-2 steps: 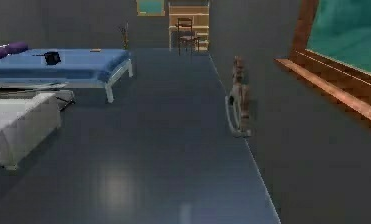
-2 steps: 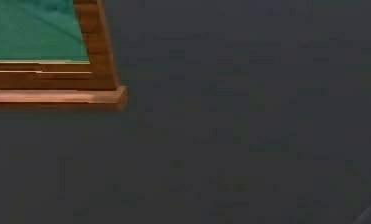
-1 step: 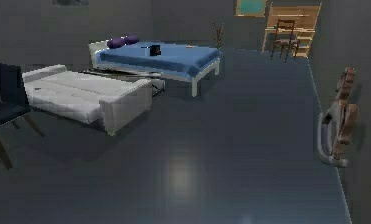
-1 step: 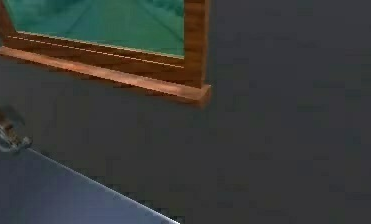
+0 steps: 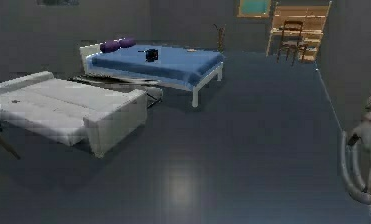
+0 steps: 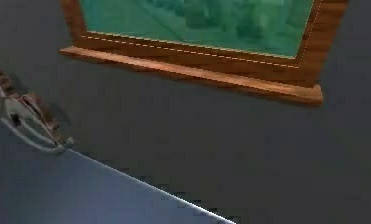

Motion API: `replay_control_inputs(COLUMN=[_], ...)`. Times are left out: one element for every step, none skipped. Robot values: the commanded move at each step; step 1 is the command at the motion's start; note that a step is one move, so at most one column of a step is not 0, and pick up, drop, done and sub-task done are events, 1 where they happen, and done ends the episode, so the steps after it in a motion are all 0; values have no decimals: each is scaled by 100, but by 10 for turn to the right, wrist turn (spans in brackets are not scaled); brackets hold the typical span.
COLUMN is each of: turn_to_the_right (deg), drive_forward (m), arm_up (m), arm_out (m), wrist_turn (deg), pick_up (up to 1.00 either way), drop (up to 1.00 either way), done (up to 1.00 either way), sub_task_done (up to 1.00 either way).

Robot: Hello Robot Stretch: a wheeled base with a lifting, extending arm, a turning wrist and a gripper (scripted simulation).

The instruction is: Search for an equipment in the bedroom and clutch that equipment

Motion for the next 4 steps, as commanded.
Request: replay_control_inputs(turn_to_the_right=[-450,0,-180,0], drive_forward=[0,30,0,50], arm_up=[0,0,0,0], arm_out=[0,0,0,0], wrist_turn=[0,0,0,0], pick_up=[0,0,0,0], drop=[0,0,0,0], done=[0,0,0,0], sub_task_done=[0,0,0,0])
